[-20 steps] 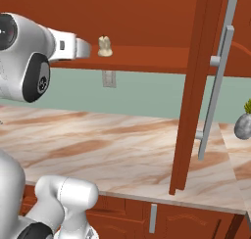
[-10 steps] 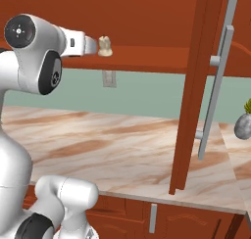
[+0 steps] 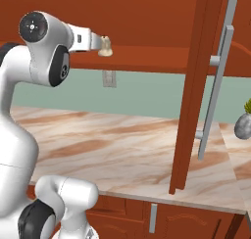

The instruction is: Get the candle and the wine from the cabinet and move them to the dining counter.

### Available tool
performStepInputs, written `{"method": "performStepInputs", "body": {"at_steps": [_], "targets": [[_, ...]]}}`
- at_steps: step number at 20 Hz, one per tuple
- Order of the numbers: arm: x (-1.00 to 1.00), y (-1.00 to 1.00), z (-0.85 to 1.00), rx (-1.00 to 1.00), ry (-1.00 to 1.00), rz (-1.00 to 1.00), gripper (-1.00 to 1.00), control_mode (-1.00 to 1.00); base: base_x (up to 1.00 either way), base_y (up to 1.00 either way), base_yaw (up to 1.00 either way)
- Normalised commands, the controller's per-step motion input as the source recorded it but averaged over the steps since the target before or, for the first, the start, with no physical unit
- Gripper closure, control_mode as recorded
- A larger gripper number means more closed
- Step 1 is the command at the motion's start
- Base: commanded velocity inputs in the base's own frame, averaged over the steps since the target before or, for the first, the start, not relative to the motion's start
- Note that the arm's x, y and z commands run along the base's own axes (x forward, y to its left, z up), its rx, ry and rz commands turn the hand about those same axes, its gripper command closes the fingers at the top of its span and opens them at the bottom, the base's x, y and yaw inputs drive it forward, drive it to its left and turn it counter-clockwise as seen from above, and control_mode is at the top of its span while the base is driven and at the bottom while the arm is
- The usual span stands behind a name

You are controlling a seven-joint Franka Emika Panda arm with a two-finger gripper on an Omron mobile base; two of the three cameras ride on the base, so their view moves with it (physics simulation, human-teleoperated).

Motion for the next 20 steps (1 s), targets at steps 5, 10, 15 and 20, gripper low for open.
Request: {"method": "performStepInputs", "body": {"at_steps": [5,10,15,20], "targets": [[0.51,0.0,-0.01,0.0,0.0,0.0,-1.0,-1.0,0.0,0.0,0.0],[0.49,0.0,-0.05,0.0,0.0,0.0,-1.0,-1.0,0.0,0.0,0.0],[0.37,0.0,-0.07,0.0,0.0,0.0,-1.0,-1.0,0.0,0.0,0.0],[0.34,0.0,-0.07,0.01,0.01,0.0,-1.0,-1.0,0.0,0.0,0.0]]}}
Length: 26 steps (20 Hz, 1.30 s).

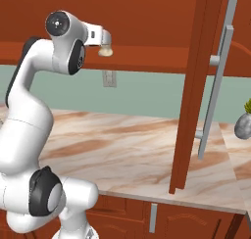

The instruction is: Get the candle and the wine from the cabinet and move them to the dining counter.

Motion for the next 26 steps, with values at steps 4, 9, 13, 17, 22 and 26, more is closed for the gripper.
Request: {"method": "performStepInputs", "body": {"at_steps": [4,9,13,17,22,26], "targets": [[0.35,0.0,-0.1,0.0,0.01,0.0,-1.0,-1.0,0.0,0.0,0.0],[0.3,-0.02,-0.18,0.01,0.0,0.0,-1.0,-1.0,0.0,0.0,0.0],[0.27,-0.02,-0.16,0.01,0.01,0.0,-1.0,-1.0,0.0,0.0,0.0],[0.28,0.0,-0.1,0.0,0.03,0.0,-1.0,-1.0,0.0,0.0,0.0],[0.32,0.0,0.0,0.0,0.06,0.0,-1.0,-1.0,0.0,0.0,0.0],[0.38,0.0,0.0,0.0,0.06,0.0,-1.0,-1.0,0.0,0.0,0.0]]}}
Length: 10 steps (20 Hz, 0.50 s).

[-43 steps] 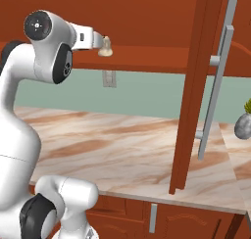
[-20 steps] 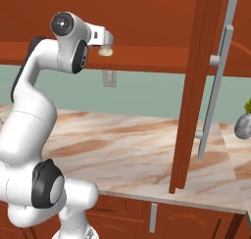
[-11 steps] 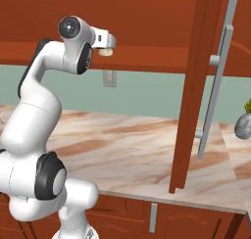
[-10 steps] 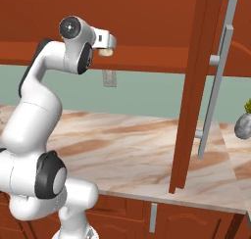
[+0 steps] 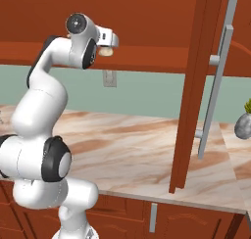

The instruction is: Get the candle and the wine from the cabinet and move them to the dining counter.

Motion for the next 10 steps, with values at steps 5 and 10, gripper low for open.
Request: {"method": "performStepInputs", "body": {"at_steps": [5,10], "targets": [[0.35,0.0,-0.07,0.0,0.05,0.0,-1.0,-1.0,0.0,0.0,0.0],[0.34,0.0,-0.08,0.0,0.04,0.0,-1.0,-1.0,0.0,0.0,0.0]]}}
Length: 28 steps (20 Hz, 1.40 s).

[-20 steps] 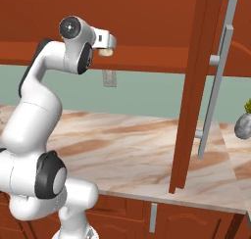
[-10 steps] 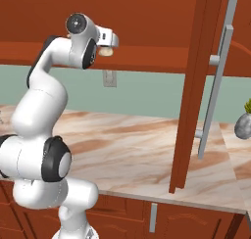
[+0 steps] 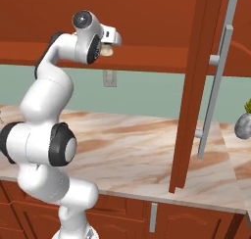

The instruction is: Get the candle and the wine from the cabinet and move them to the dining counter.

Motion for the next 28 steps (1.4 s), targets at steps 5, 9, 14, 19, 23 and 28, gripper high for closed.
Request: {"method": "performStepInputs", "body": {"at_steps": [5,9,14,19,23,28], "targets": [[0.37,0.0,-0.01,0.0,0.03,0.0,-1.0,-1.0,0.0,0.0,0.0],[0.32,0.0,-0.04,0.0,0.01,0.0,-1.0,-1.0,0.0,0.0,0.0],[0.26,0.0,-0.07,0.0,0.02,0.0,-1.0,-1.0,0.0,0.0,0.0],[0.23,0.0,-0.07,0.0,0.02,0.0,-1.0,-1.0,0.0,0.0,0.0],[0.16,0.0,-0.09,0.0,0.0,0.0,1.0,-1.0,0.0,0.0,0.0],[0.07,0.0,-0.01,0.0,0.0,0.0,1.0,-1.0,0.0,0.0,0.0]]}}
